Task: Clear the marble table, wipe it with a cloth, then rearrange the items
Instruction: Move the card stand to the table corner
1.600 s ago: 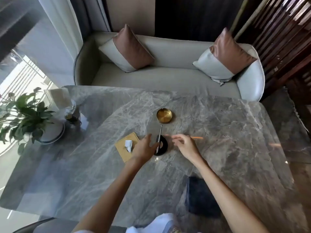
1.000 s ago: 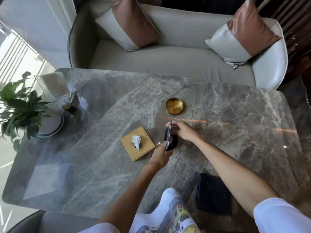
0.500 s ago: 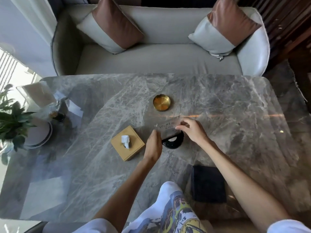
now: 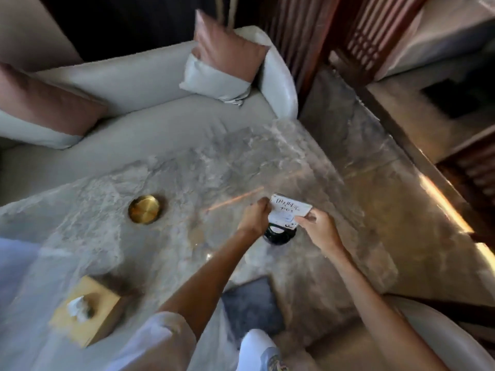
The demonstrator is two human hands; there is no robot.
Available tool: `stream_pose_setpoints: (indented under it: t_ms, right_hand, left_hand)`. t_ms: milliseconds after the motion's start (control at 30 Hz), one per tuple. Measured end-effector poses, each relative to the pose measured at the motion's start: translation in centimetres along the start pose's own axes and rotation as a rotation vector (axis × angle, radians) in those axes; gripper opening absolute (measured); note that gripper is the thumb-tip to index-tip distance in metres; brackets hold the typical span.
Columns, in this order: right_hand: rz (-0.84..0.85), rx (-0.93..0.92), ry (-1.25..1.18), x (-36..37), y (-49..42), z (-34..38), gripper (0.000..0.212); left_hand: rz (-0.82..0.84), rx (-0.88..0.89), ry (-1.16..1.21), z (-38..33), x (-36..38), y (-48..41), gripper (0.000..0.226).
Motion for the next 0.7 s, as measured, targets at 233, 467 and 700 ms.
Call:
stream_pose_setpoints:
  t_ms: [233,467,700]
  right_hand:
    - [-0.195,0.227,0.080,-7.4,-4.3,-10.1,0.034]
    - [-0.183,0.242,0.009,-9.3,-4.4,-14.3,0.035]
    - [-0.161,0.318,-0.093,-8.6,-4.0,-13.7,0.028]
  left_hand:
    - [0.232,0.135,-0.178,-9.3,13.3,-10.1,0.026]
    - [0.320,0.082,-0.177,-9.4,19.3,-11.8,0.017]
    - [0.397,0.020,-0.112,-8.1,18.1,-11.6,0.038]
Point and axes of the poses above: each hand's wrist, its own y-axis away from the middle knuckle, its own x-axis out of the palm, z = x × y, the point moved 2 cm from there along -y, towards the middle knuckle, and after that the axes turned 11 degrees about y, right-handed, at the moved point
